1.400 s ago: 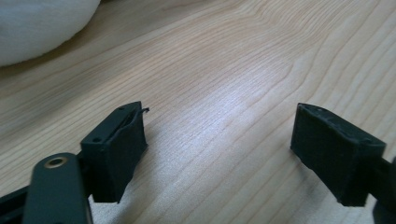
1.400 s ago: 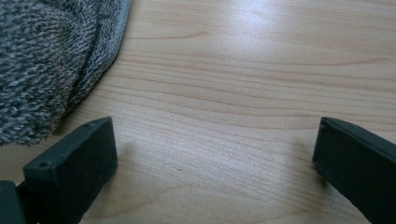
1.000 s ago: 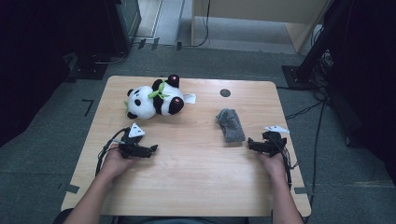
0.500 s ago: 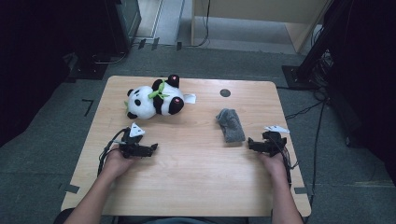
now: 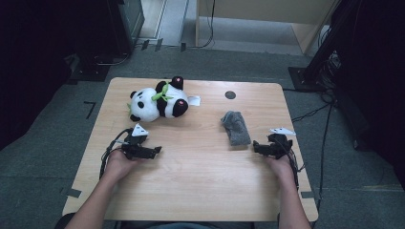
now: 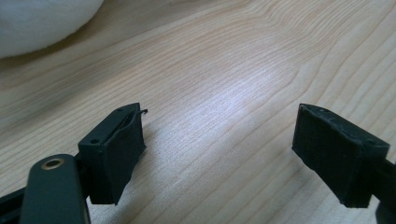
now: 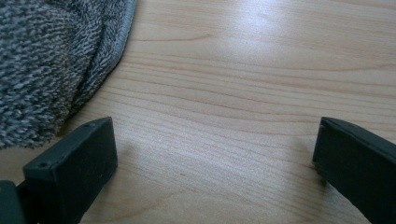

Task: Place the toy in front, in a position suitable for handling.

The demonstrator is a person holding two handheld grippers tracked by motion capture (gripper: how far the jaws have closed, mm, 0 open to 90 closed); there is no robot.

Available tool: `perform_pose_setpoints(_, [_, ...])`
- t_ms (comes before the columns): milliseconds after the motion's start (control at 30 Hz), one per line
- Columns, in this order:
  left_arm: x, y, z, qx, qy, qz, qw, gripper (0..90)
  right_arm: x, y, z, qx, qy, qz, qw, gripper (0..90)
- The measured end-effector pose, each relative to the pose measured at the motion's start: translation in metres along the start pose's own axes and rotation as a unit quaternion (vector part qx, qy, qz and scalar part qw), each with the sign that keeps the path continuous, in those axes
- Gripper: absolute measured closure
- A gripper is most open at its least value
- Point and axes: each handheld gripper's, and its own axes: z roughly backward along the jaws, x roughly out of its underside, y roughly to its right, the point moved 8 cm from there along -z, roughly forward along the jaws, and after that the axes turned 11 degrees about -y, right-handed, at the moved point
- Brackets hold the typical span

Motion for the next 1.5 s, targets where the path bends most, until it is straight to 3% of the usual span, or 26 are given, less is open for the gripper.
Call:
perform_pose_setpoints(100, [-0.002, -0.001, 0.003, 0.004, 0.003, 0.004, 1.0, 25.0, 0.0, 0.0, 0.0, -0.001, 0.0, 0.0, 1.0, 0.0])
perform_pose_setpoints(433, [-0.013, 0.0, 0.013, 0.034, 0.012, 0.007, 0.9993, 25.2, 0.0, 0.0, 0.0, -0.001, 0.0, 0.0, 1.0, 0.0])
perform_pose_setpoints(833, [-0.029, -0.001, 0.018, 0.029, 0.023, -0.016, 0.9992, 25.3, -0.001, 0.0, -0.001, -0.002, 0.0, 0.003, 1.0, 0.0])
perform_pose_setpoints(1000, [-0.038, -0.007, 0.022, 0.041, 0.029, -0.006, 0.9987, 24.2, -0.001, 0.0, -0.001, -0.002, 0.0, 0.004, 1.0, 0.0])
perform_pose_setpoints(1200, [-0.048, -0.012, 0.032, 0.037, 0.05, -0.005, 0.998, 31.7, -0.001, 0.0, -0.001, -0.002, 0.0, 0.004, 1.0, 0.0])
perform_pose_setpoints(1300, [-0.051, -0.013, 0.035, 0.04, 0.049, -0.004, 0.998, 32.0, -0.001, 0.0, -0.001, -0.002, 0.0, 0.003, 1.0, 0.0])
perform_pose_setpoints(1367, [-0.054, -0.015, 0.039, 0.024, 0.045, -0.01, 0.9987, 32.4, -0.001, 0.0, -0.001, 0.0, 0.0, 0.0, 1.0, 0.0])
perform_pose_setpoints(1500, [-0.058, -0.016, 0.042, 0.018, 0.042, -0.009, 0.9989, 34.2, -0.001, 0.0, 0.0, 0.001, 0.0, -0.001, 1.0, 0.0])
